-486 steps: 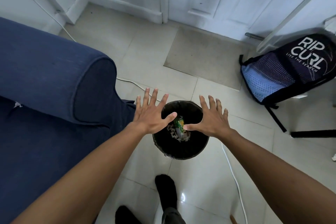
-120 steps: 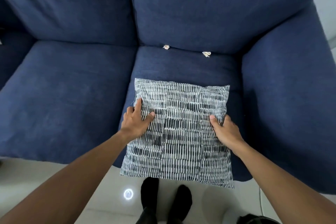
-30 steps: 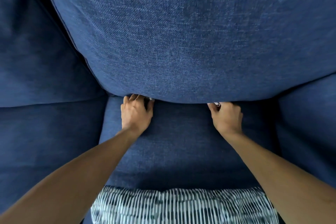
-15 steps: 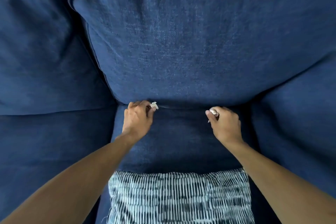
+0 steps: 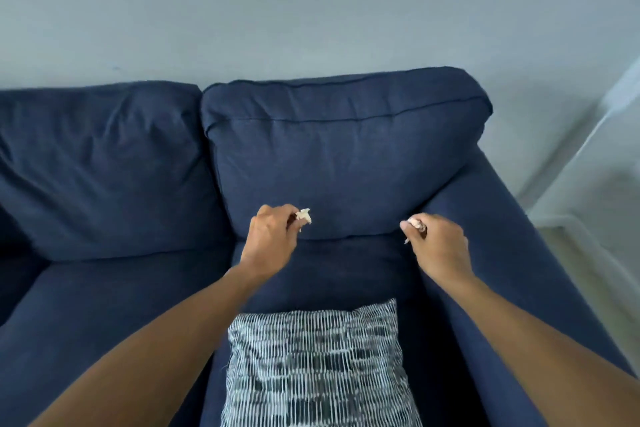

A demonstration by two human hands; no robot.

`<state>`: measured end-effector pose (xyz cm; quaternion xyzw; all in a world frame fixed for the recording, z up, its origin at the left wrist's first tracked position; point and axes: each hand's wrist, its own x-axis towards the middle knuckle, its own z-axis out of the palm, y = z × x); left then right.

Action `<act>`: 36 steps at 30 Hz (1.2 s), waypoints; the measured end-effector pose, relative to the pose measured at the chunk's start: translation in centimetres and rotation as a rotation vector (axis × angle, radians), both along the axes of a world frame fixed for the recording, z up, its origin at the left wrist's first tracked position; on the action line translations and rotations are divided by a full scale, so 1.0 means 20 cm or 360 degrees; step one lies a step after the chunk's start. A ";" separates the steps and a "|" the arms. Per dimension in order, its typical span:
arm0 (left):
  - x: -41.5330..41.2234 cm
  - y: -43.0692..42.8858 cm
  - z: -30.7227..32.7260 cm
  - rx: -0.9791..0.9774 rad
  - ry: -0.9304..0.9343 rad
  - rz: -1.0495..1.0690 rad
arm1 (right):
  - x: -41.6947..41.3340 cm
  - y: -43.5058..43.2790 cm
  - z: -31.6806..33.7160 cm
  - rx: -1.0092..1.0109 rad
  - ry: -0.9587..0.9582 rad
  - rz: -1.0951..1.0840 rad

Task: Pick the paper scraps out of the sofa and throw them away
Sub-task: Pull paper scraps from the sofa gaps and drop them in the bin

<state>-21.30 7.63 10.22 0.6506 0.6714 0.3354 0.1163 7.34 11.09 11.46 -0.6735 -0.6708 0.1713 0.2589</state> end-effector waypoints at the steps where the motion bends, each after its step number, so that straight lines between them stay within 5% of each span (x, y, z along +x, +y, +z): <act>1: 0.04 -0.03 0.07 0.0011 0.0008 -0.0031 | 0.05 -0.04 0.07 0.0034 0.0017 -0.0013; 16: 0.84 -0.28 0.78 0.0175 0.0098 -0.0438 | 0.82 -0.59 0.73 0.0272 0.0009 -0.0300; 36: 2.28 -0.72 0.37 -0.0115 0.0123 -0.1245 | 1.93 -1.75 0.36 -0.0091 -0.0122 -0.1217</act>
